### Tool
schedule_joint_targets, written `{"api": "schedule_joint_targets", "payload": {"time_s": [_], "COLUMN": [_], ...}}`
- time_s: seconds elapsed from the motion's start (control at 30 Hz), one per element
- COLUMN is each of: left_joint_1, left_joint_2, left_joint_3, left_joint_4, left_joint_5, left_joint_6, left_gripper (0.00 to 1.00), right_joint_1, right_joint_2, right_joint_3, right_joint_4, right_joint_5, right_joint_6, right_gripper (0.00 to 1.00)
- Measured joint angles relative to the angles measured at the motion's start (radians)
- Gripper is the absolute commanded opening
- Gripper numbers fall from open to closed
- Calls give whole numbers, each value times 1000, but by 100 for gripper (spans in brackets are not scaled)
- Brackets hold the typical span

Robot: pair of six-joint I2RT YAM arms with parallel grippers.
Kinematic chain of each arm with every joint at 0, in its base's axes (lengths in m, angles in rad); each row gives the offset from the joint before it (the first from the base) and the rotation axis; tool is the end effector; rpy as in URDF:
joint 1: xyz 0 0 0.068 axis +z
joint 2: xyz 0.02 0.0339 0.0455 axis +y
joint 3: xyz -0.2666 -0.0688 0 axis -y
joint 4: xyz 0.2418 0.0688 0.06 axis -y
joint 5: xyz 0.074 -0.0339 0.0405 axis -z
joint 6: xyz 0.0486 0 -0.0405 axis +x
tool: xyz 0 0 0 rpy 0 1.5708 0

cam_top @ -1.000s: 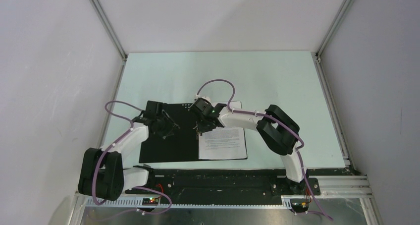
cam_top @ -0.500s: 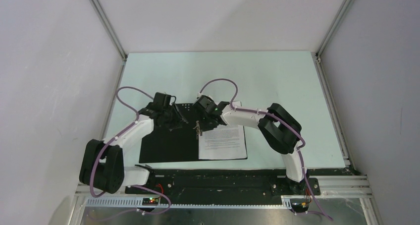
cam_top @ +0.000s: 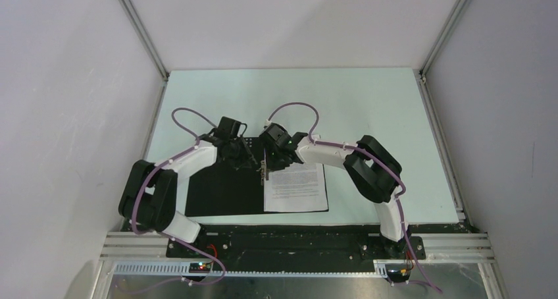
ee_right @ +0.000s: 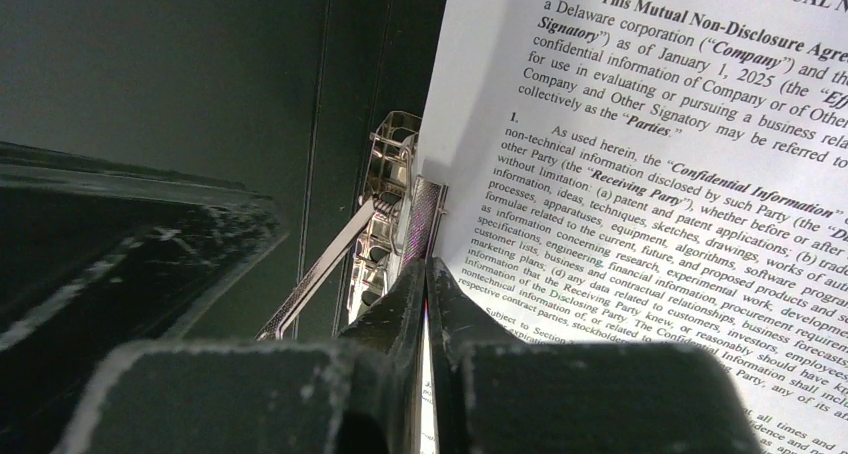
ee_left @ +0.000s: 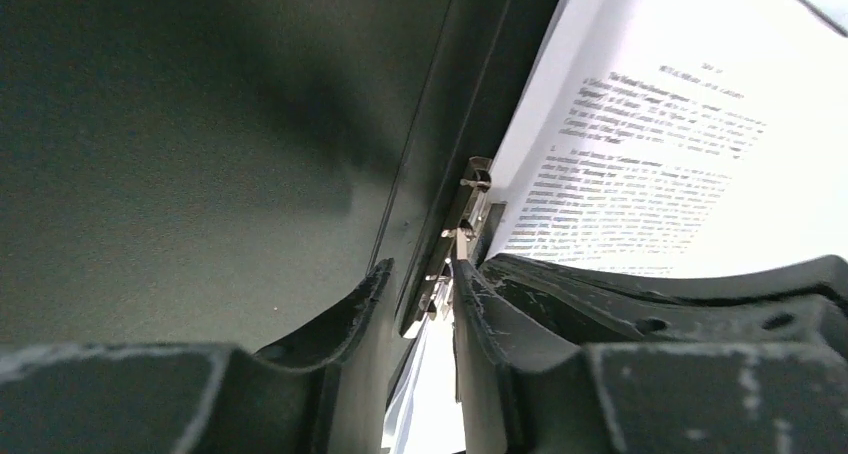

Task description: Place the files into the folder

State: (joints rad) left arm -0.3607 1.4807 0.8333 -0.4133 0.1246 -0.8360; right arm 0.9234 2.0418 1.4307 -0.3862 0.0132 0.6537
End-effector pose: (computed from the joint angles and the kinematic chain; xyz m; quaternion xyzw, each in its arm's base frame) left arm 0.2643 -0.1061 0.1744 -0.2121 0.9423 -0.1916 0.1741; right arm 0.2659 0.3505 0.1585 -0.1271 0.9507 0.1962 0.2038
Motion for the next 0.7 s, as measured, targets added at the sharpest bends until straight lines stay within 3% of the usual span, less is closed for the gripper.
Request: {"api": "schedule_joint_targets", "payload": {"time_s": [0.57,0.7], "left_joint_1": [-63,-67], "left_joint_2": [92,82], "left_joint_3": [-66,-98], "left_joint_4": [104,156], "left_joint_5": [14,19], "left_joint_6": [-137,-209], "left_gripper": [1,0], "right_joint_1": [-21,-31], "right_joint_2": [6,6], "right_joint_3": [-10,-11], "right_joint_4": [3,-2], "right_joint_5": [-25,-27], "right_joint_6": [-19,-22], "right_gripper": [5,5]}}
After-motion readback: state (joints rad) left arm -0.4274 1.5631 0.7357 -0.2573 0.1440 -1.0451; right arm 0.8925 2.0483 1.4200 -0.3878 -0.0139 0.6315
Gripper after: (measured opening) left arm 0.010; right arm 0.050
